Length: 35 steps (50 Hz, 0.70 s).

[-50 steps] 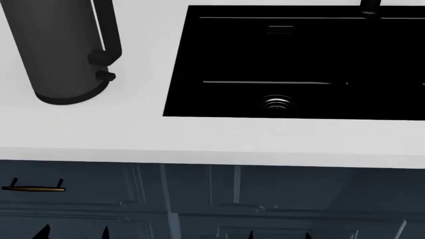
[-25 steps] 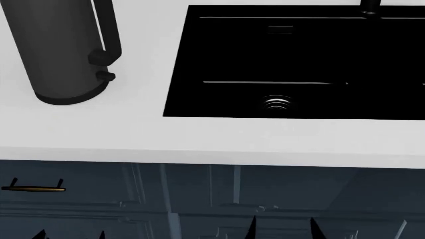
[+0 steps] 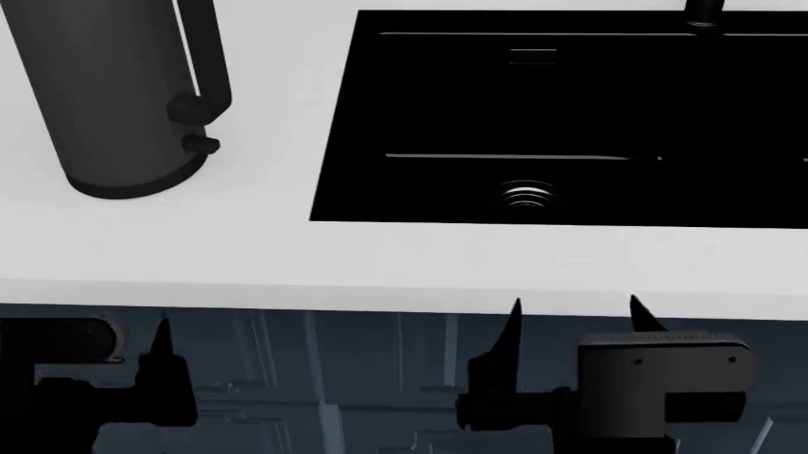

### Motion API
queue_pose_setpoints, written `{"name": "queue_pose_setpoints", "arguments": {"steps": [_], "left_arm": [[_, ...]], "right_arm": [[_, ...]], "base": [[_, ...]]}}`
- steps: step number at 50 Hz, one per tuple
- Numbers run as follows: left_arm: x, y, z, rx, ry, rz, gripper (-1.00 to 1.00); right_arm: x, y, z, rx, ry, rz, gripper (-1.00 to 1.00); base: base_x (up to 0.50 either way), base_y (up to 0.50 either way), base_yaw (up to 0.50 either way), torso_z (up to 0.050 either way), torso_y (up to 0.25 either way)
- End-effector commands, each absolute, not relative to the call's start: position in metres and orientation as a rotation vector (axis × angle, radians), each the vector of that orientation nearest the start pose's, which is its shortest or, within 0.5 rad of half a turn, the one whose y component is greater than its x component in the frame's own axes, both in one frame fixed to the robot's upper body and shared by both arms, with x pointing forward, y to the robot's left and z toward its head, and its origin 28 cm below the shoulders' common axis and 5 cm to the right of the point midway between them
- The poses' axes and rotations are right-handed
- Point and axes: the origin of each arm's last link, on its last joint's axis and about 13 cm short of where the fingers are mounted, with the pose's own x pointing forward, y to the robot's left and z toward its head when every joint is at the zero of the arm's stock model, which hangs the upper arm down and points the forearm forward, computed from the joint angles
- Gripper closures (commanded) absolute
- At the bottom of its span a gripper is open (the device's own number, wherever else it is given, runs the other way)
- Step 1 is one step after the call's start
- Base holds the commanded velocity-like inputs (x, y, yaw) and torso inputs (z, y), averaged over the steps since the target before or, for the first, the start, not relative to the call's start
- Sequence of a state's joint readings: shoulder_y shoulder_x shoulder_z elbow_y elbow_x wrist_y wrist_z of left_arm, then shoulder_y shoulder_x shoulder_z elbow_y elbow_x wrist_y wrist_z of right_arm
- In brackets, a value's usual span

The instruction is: Press the button to open the lid of the electric kettle.

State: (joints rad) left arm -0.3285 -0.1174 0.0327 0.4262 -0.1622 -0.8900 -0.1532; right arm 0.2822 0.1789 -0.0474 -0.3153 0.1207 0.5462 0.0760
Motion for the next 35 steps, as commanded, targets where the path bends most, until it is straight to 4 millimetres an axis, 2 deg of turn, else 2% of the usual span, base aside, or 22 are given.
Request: {"name": "queue_pose_setpoints", "arguments": {"steps": [1,4,11,16,20,25,32,35], "left_arm": [[0.249,0.225,0.184,0.0,0.043,0.013,-1.0],[0.245,0.229,0.196,0.024,0.029,0.011,-1.0],[0.243,0.242,0.224,0.037,0.008,0.01,-1.0],[0.244,0.249,0.223,0.063,0.055,0.001,-1.0],[0.244,0.254,0.229,0.082,0.065,-0.01,-1.0],[0.244,0.257,0.235,0.09,0.067,-0.004,-1.0],[0.241,0.256,0.227,0.074,0.071,-0.031,-1.0],[0.237,0.258,0.227,0.039,0.031,-0.03,-1.0]], "right_arm": [[0.253,-0.134,0.16,-0.08,-0.077,-0.013,-1.0],[0.249,-0.137,0.176,-0.092,-0.073,-0.01,-1.0],[0.243,-0.141,0.185,-0.11,-0.043,0.01,-1.0],[0.246,-0.151,0.194,-0.117,-0.012,0.013,-1.0],[0.247,-0.157,0.204,-0.144,0.001,0.026,-1.0],[0.243,-0.154,0.203,-0.092,0.0,0.043,-1.0],[0.238,-0.153,0.201,-0.08,0.01,0.034,-1.0],[0.235,-0.154,0.203,-0.078,0.007,0.027,-1.0]], "base": [[0.0,0.0,0.0,0.0,0.0],[0.0,0.0,0.0,0.0,0.0],[0.0,0.0,0.0,0.0,0.0],[0.0,0.0,0.0,0.0,0.0],[0.0,0.0,0.0,0.0,0.0],[0.0,0.0,0.0,0.0,0.0],[0.0,0.0,0.0,0.0,0.0],[0.0,0.0,0.0,0.038,0.0]]}}
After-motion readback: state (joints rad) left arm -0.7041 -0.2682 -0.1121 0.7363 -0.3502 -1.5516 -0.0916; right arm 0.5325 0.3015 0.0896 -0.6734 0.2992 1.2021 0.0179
